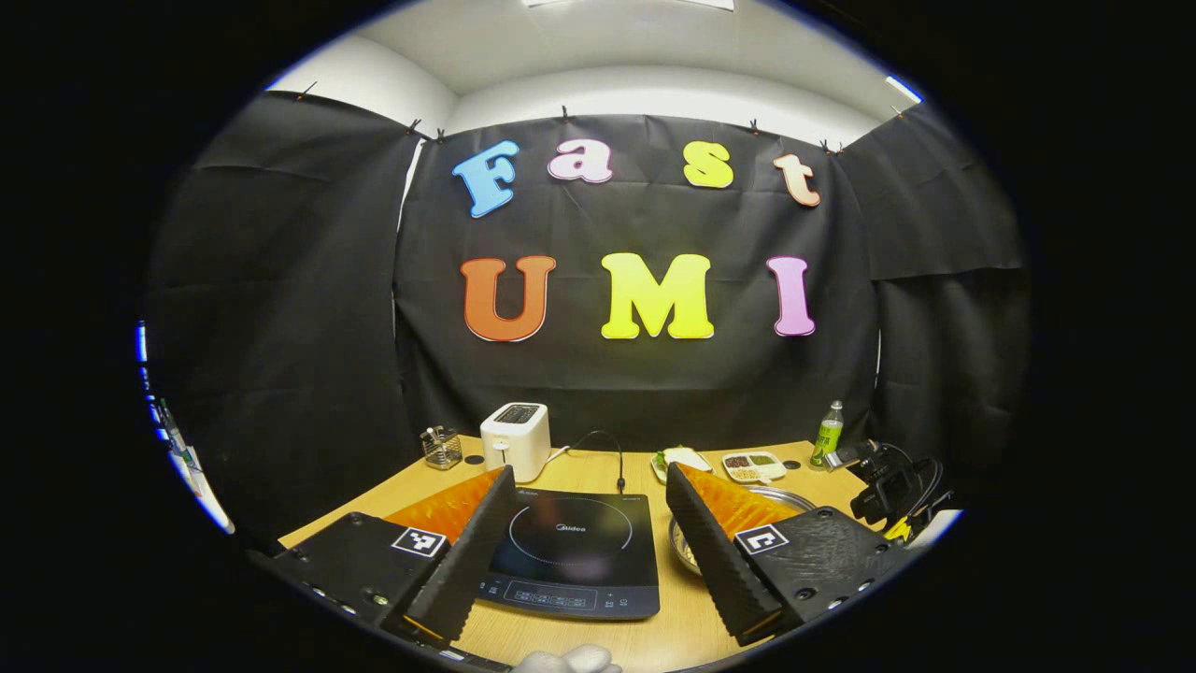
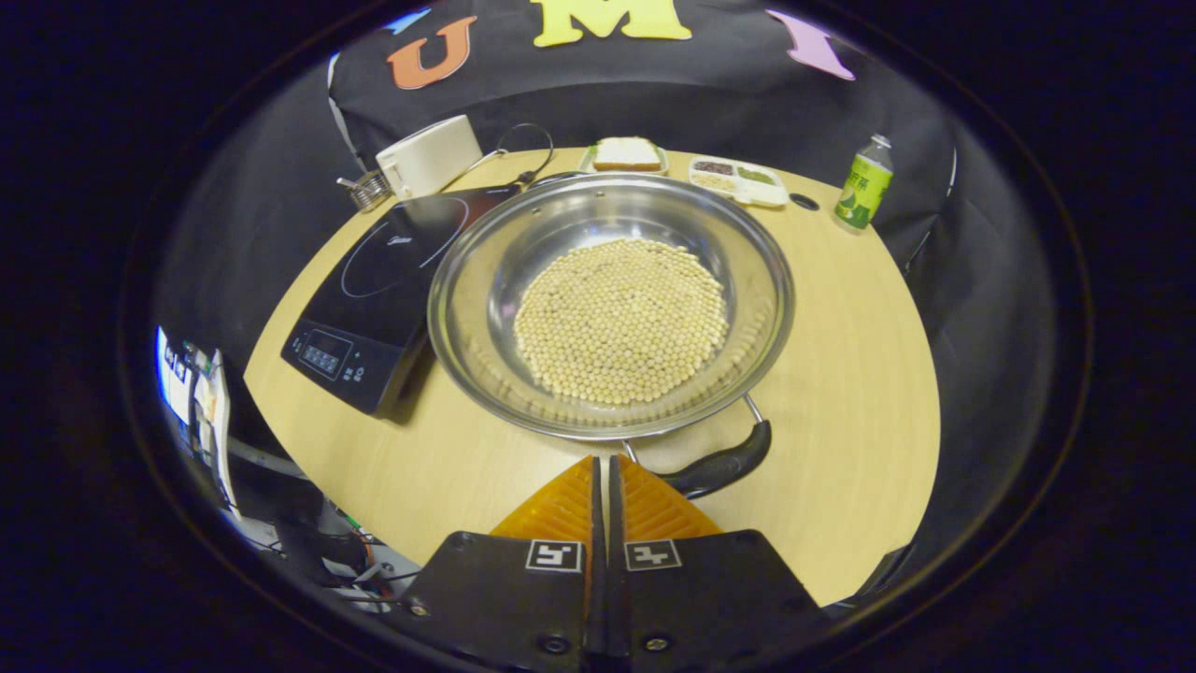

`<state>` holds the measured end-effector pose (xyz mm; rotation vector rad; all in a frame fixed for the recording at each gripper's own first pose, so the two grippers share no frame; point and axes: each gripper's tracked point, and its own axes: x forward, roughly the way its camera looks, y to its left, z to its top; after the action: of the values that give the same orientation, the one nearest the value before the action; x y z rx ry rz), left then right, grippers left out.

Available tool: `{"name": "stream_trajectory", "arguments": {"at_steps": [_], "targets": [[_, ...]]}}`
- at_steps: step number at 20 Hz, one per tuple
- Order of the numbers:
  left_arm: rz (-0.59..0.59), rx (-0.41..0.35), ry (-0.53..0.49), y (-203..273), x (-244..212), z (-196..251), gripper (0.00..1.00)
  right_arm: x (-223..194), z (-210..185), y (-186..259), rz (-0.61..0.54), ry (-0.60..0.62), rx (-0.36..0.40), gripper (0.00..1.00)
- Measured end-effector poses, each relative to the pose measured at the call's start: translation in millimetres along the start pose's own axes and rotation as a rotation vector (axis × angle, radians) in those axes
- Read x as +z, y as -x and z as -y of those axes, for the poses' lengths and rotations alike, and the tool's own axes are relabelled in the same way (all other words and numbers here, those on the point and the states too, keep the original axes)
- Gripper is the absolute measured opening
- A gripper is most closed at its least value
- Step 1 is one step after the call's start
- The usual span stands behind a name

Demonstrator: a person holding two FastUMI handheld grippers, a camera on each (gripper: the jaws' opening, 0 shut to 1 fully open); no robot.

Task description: First push the handle of the pot to place it horizontally, then grasp the pot with both hands and set it on the induction cooktop.

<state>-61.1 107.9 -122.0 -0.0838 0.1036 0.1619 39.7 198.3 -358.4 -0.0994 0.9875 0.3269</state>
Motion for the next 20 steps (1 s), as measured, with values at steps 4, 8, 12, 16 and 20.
{"name": "stream_trajectory", "arguments": {"at_steps": [4, 8, 12, 16, 20], "targets": [[0.005, -0.021, 0.011, -7, 0, 9, 0.96, 3, 27, 4, 0.013, -0.061, -0.035, 0.01], [0.003, -0.028, 0.016, -14, -2, 15, 0.96, 12, 58, 4, 0.019, -0.05, -0.092, 0.0], [-0.004, -0.03, 0.022, -22, -4, 20, 0.96, 22, 81, 1, 0.025, -0.029, -0.134, 0.01], [-0.014, -0.023, 0.023, -30, -6, 25, 0.96, 32, 103, -5, 0.027, 0.015, -0.169, 0.01], [-0.019, -0.006, 0.022, -38, -6, 31, 0.96, 44, 126, -9, 0.035, 0.041, -0.176, 0.0]]}}
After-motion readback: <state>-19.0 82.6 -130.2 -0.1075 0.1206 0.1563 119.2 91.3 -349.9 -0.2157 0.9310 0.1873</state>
